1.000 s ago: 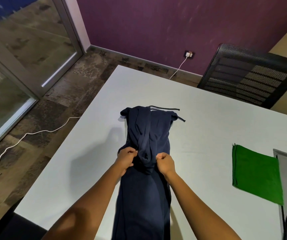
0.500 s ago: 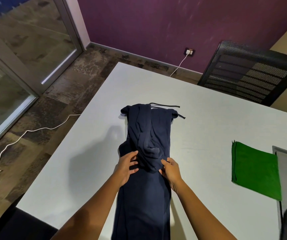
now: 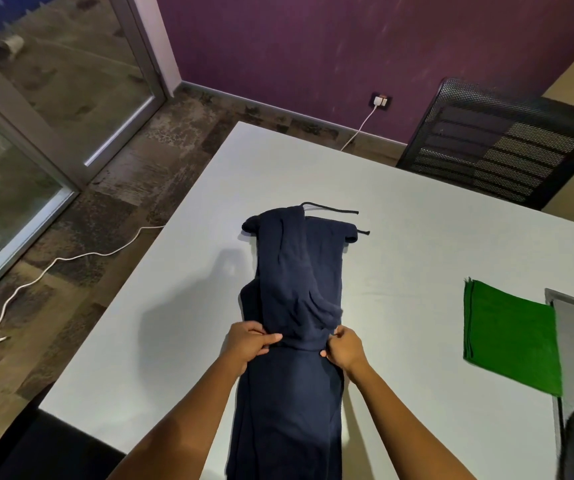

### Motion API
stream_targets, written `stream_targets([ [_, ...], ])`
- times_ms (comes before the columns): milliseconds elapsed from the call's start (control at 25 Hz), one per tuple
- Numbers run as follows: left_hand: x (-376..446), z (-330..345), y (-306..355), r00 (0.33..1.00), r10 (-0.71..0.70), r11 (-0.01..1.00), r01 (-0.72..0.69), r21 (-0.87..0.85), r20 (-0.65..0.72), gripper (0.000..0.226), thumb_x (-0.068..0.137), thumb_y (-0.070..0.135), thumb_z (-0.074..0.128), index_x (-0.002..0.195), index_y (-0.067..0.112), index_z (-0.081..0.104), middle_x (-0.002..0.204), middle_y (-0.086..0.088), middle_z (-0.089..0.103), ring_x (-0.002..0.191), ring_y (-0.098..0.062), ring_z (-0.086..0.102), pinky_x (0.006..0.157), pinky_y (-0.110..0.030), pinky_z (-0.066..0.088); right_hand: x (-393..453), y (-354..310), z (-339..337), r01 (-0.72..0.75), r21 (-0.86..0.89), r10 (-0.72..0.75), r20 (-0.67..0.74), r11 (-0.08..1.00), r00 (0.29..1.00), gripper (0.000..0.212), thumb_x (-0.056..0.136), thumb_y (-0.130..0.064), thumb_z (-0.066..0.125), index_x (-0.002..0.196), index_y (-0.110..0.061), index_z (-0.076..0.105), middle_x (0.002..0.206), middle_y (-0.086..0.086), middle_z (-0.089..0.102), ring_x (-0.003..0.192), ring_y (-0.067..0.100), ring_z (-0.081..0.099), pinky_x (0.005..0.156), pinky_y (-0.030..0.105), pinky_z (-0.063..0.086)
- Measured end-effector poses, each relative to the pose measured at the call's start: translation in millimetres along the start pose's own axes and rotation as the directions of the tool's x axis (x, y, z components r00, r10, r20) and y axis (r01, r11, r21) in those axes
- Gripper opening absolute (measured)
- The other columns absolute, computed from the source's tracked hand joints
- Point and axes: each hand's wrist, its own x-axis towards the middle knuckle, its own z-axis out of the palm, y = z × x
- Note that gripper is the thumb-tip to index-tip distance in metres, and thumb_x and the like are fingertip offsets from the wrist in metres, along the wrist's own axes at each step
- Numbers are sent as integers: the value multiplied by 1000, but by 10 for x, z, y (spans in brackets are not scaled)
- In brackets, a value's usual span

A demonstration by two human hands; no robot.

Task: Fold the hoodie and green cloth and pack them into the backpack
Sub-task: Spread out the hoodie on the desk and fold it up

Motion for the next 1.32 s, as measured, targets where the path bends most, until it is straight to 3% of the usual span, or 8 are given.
stream_targets([
  [120, 45, 54, -9, 996, -73, 995, 76, 63, -54, 31, 74, 6, 83, 67, 13, 54, 89, -11, 69, 78, -20, 67, 69, -31, 60, 0, -6, 64, 92, -138, -106, -99, 986, 989, 8, 89, -13, 55, 94, -12, 49, 83, 6, 66, 73, 22, 64, 64, 30, 50],
  [320, 28, 67, 78, 996, -75, 997, 74, 19, 46, 18, 83, 2, 66, 98, 7, 58, 115, -12, 63, 102, -23, 65, 76, -34, 60, -28, -60, 26, 292, 44, -260, -347, 955, 901, 16, 90, 0, 44, 100, -12, 47, 96, 9, 60, 80, 20, 57, 69, 24, 44],
  [400, -8, 34, 43, 994, -98, 995, 98, 8, 54, 24, 83, 3, 67, 102, 7, 54, 109, -15, 66, 91, -24, 68, 75, -38, 61, -63, -32, 30, 356, 25, -328, -332, 934, 884, 16, 92, 0, 48, 100, -14, 49, 99, 5, 60, 84, 19, 59, 71, 20, 45],
  [520, -16, -9, 8, 998, 1, 949, 21, 315, -69, 30, 72, 18, 71, 91, 16, 47, 89, -8, 67, 73, -22, 68, 75, -45, 62, -70, 72, 53, 345, 19, -322, -308, 939, 895, 24, 89, 3, 50, 105, -15, 48, 104, 7, 57, 83, 20, 57, 76, 23, 48],
  [640, -89, -30, 8, 988, 139, 848, -81, 524, -73, 38, 64, 34, 71, 92, 25, 46, 85, 1, 64, 79, -20, 65, 81, -42, 57, -121, 165, 95, 317, 32, -292, -310, 948, 905, 35, 86, 6, 51, 111, -17, 45, 109, 8, 52, 89, 21, 56, 85, 33, 51],
  [800, -239, -109, -158, 973, 191, 868, -104, 486, -133, 64, 61, 57, 75, 107, 22, 46, 97, 4, 58, 89, -17, 62, 83, -40, 56, -284, 192, 119, 389, 17, -361, -336, 921, 870, 37, 88, 3, 55, 113, -21, 45, 112, 0, 51, 97, 15, 55, 85, 25, 47],
  [960, -481, -228, -533, 983, 99, 880, -14, 474, -155, 100, 56, 66, 80, 130, 12, 40, 125, -2, 46, 112, -23, 54, 92, -35, 51, -491, 338, 138, 444, 3, -416, -345, 896, 842, 37, 88, 1, 56, 118, -20, 47, 114, -4, 51, 102, 5, 53, 89, 21, 45],
  [1320, -1057, -127, -941, 990, -122, 846, 143, 513, -75, 133, 33, 69, 88, 143, 10, 42, 140, -5, 54, 123, -27, 56, 94, -33, 51, -1022, 894, 170, 564, -105, -571, -253, 819, 781, 33, 87, 1, 57, 113, -20, 54, 113, -7, 54, 105, 4, 53, 99, 34, 48],
])
